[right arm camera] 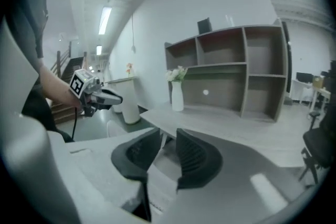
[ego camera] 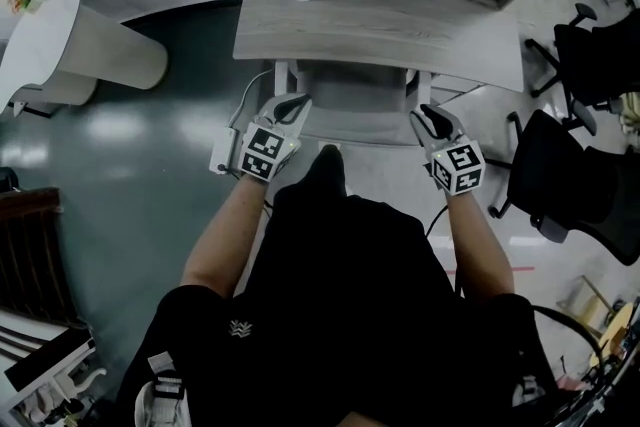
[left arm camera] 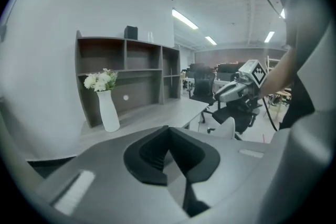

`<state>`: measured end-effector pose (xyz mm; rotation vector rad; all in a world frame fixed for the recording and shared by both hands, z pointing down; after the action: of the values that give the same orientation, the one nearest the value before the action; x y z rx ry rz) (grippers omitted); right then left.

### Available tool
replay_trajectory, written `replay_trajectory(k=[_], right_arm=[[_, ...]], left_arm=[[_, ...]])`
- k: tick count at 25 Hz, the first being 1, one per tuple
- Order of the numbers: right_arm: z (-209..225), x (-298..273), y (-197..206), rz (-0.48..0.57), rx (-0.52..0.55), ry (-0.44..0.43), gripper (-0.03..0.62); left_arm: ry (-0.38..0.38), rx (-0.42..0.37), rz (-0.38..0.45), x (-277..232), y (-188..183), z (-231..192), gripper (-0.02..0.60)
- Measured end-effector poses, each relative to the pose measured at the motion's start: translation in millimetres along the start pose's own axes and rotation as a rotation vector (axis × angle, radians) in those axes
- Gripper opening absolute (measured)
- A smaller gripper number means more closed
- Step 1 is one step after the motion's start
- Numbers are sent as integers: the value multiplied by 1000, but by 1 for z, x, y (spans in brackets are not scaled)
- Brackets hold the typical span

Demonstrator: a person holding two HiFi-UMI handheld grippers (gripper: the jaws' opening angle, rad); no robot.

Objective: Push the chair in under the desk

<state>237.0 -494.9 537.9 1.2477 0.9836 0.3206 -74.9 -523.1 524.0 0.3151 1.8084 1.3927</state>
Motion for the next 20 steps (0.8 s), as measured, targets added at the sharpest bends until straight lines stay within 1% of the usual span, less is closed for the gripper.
replay_trajectory(k=[1, 2, 3, 5, 8, 11, 20], right_arm=[[5, 1, -2, 22, -19, 35, 81], [11, 2, -2, 36, -33, 70, 2], [16, 2, -1, 41, -46, 103, 2], [25, 1, 4, 41, -84, 147, 2], [32, 2, 9, 42, -128, 177, 2], [34, 5, 12, 36, -139, 184, 2], [31, 6, 16, 32, -138, 191, 2]], left_arm=[[-13, 24, 23, -1, -3, -2, 6], [-22, 44, 45, -3, -6, -3, 6], [-32, 57, 61, -4, -8, -5, 5], [-57, 71, 65, -9, -9, -9, 5], [-90, 66, 51, -12, -5, -13, 5], [-114, 62, 45, -10, -1, -15, 5], [-119, 66, 35, -9, 3, -21, 6]])
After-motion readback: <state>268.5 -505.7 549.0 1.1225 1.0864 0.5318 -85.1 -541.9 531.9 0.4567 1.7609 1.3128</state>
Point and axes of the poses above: the fingertips, and each gripper's own axes: x backward along the fingers, z to its right, y out of its underside, the point moved 7 cm from there along x, backward along the fingers, and after that the axes turned 7 degrees about x, right-handed, at the moved point
